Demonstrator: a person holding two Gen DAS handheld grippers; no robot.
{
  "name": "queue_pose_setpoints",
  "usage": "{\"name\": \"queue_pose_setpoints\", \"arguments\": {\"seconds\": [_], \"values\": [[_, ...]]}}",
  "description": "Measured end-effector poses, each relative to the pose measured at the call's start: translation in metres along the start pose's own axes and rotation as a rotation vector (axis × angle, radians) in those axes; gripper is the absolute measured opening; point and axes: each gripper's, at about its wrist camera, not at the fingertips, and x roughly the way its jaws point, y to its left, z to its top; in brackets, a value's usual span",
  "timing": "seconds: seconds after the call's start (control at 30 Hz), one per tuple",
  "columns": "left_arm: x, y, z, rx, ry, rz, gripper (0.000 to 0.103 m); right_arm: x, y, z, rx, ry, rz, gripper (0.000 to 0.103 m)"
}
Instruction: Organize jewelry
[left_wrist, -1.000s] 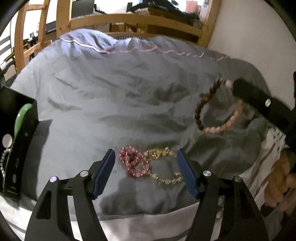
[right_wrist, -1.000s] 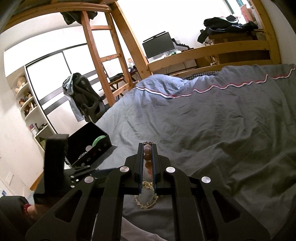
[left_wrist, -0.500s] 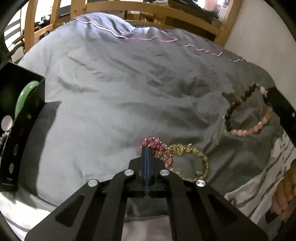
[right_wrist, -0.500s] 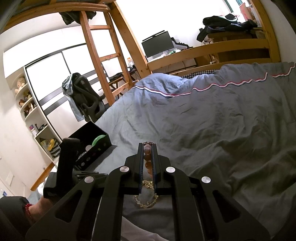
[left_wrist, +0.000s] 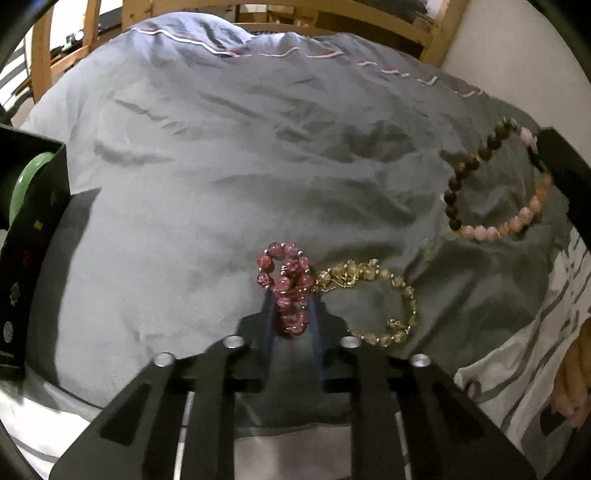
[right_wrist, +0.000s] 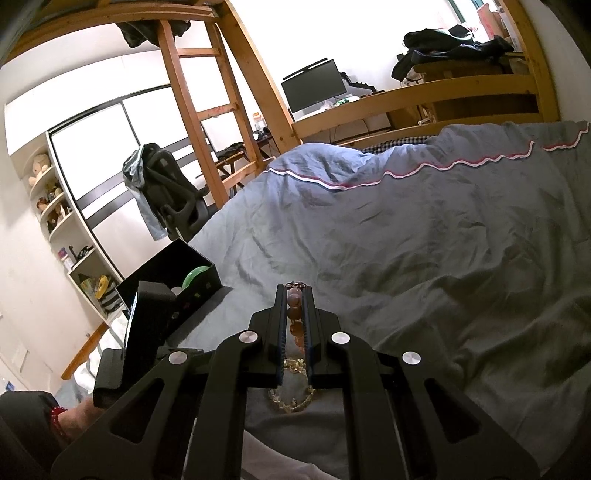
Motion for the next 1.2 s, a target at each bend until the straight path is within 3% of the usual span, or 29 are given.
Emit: {"name": "queue_pose_setpoints", "arguments": {"seconds": [0.17,0.53,1.2], "values": [[-0.019,0.009,0.007,-0.051,-0.072,-0.012,0.007,-0.001,0.001,0.0,-0.004,0.0,-0.001,0.009],[-0.066,0.007,0.013,-0.062,-0.182,-0.04,0.007,-0.017,0.011,0.004,-0.023,-0.013,0.006,0.009],[-0.136,0.019,0.009,-0.045,-0.267,-0.011,0.007,-0.036,0.052,0.013,-0.063,0.017,0.028,0.009]]}}
